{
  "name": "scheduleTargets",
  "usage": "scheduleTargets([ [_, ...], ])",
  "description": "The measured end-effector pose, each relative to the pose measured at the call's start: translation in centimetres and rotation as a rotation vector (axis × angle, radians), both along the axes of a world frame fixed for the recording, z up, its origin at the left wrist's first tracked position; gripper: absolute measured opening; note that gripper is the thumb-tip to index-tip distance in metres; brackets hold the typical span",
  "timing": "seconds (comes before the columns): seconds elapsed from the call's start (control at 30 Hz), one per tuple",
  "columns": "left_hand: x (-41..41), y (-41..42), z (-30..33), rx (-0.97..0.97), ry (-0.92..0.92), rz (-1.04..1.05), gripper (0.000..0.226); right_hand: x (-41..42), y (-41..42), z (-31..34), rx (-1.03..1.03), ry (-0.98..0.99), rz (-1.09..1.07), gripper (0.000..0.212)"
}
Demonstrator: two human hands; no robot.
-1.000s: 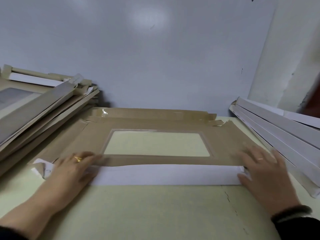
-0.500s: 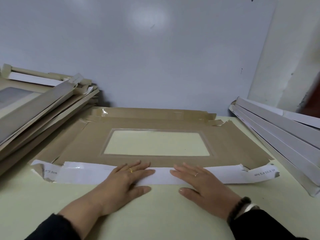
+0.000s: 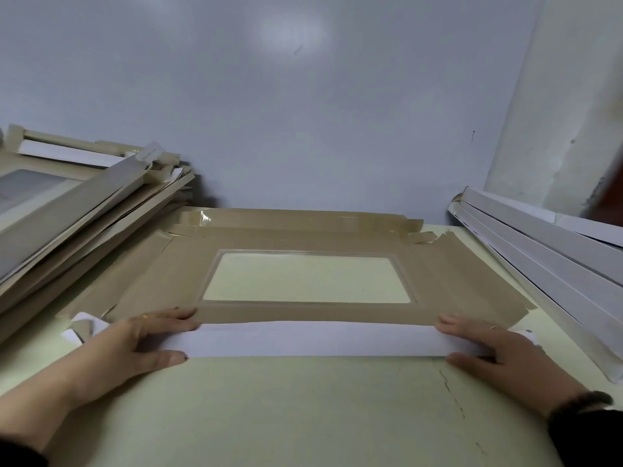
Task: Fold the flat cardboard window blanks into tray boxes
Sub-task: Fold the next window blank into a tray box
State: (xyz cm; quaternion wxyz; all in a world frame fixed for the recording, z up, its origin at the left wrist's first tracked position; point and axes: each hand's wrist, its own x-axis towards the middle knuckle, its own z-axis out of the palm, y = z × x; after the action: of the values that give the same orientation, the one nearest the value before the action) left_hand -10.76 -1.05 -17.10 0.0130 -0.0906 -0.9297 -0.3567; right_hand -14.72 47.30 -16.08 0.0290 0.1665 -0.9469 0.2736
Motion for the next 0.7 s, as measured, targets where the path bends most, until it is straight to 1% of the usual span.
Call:
scheduleTargets([
  [0.03, 0.1, -0.8, -0.2, -0.019, 0.002, 0.017, 0.042, 0.0, 0.2, 0.1, 0.004, 0.0, -0.026, 0.039],
  [0.13, 0.1, -2.8, -0.5, -0.037, 0.023, 0.039, 0.062, 0.1, 0.3, 0.2, 0.002, 0.008, -0.064, 0.037],
  [0.17, 0.0, -3.2, -0.7, -0.03, 0.034, 0.046, 0.063, 0.1, 0.3, 0.2, -0.004, 0.022, -0.074, 0.035],
  [0.2, -0.1, -3.5, -0.8, -0.026, 0.046, 0.051, 0.06, 0.0, 0.2, 0.2, -0.016, 0.044, -0.09, 0.031],
  [0.3, -0.1, -3.5, -1.0, -0.024, 0.116, 0.07, 0.033, 0.0, 0.1, 0.5, -0.008, 0.15, -0.132, 0.009],
  [0.4, 0.0, -2.8, -0.4, -0.052, 0.213, 0.122, 0.01, -0.2, 0.0, 0.6, 0.054, 0.293, -0.185, 0.023],
  [0.47, 0.1, -2.2, 0.0, -0.089, 0.292, 0.166, 0.012, -0.3, -0.1, 0.6, 0.11, 0.381, -0.199, 0.026],
  [0.57, 0.2, -1.9, 0.3, -0.15, 0.356, 0.272, 0.008, -0.3, -0.2, 0.5, 0.121, 0.39, -0.23, 0.029],
  [0.6, 0.1, -1.9, 0.3, -0.147, 0.346, 0.313, 0.017, -0.3, -0.2, 0.5, 0.11, 0.38, -0.267, 0.03],
  [0.67, 0.0, -1.9, 0.2, -0.129, 0.3, 0.407, 0.039, -0.3, -0.2, 0.6, 0.128, 0.4, -0.324, 0.04],
  [0.7, -0.2, -1.9, 0.3, -0.132, 0.276, 0.455, 0.044, -0.3, -0.3, 0.6, 0.155, 0.413, -0.333, 0.043],
])
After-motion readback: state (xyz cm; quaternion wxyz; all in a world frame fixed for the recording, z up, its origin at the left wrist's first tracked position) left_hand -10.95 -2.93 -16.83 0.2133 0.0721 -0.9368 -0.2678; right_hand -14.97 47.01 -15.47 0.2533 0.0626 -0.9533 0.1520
